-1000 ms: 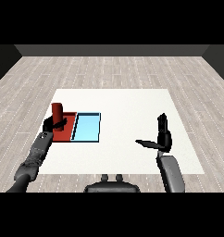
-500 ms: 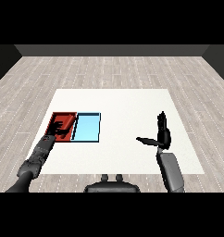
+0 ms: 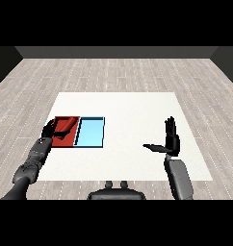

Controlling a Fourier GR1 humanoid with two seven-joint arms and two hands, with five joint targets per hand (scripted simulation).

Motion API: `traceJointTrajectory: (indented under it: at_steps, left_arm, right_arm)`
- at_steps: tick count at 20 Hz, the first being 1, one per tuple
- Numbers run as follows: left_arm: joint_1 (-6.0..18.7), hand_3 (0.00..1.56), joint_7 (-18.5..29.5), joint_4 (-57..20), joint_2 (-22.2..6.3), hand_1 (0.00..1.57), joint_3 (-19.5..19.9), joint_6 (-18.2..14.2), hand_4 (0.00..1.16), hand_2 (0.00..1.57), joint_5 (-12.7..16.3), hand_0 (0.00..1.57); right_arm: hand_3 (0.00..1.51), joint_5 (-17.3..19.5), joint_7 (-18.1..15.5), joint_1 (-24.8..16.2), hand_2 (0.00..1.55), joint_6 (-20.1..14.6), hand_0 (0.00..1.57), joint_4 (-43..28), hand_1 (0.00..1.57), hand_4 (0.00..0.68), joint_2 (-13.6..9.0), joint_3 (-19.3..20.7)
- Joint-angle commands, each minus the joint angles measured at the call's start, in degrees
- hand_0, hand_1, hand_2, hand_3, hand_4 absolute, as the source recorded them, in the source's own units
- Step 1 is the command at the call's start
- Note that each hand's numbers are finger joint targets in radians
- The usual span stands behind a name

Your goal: Pick the red can and put it in the red box

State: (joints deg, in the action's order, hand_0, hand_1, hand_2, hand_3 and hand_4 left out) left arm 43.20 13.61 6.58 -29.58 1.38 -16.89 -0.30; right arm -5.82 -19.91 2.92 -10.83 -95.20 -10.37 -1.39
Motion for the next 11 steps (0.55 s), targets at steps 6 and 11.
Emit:
traceJointTrajectory:
  at_steps: [6, 11]
  left_arm:
    - [1.4, 0.00, 24.9, 18.5, 6.0, 0.00, 14.9, 7.8, 0.00, 0.00, 16.7, 0.00]
    - [-4.1, 0.00, 29.7, 28.8, 13.8, 0.00, 12.1, 16.0, 0.00, 0.00, 18.6, 0.00]
  right_arm:
    - [0.00, -3.4, -0.8, -0.6, 0.00, 3.2, 0.00, -1.9, 0.00, 0.000, 0.9, -0.7]
    - [0.00, -6.7, -1.6, -3.3, 0.00, 8.1, 0.00, -2.1, 0.00, 0.000, 2.0, -3.3]
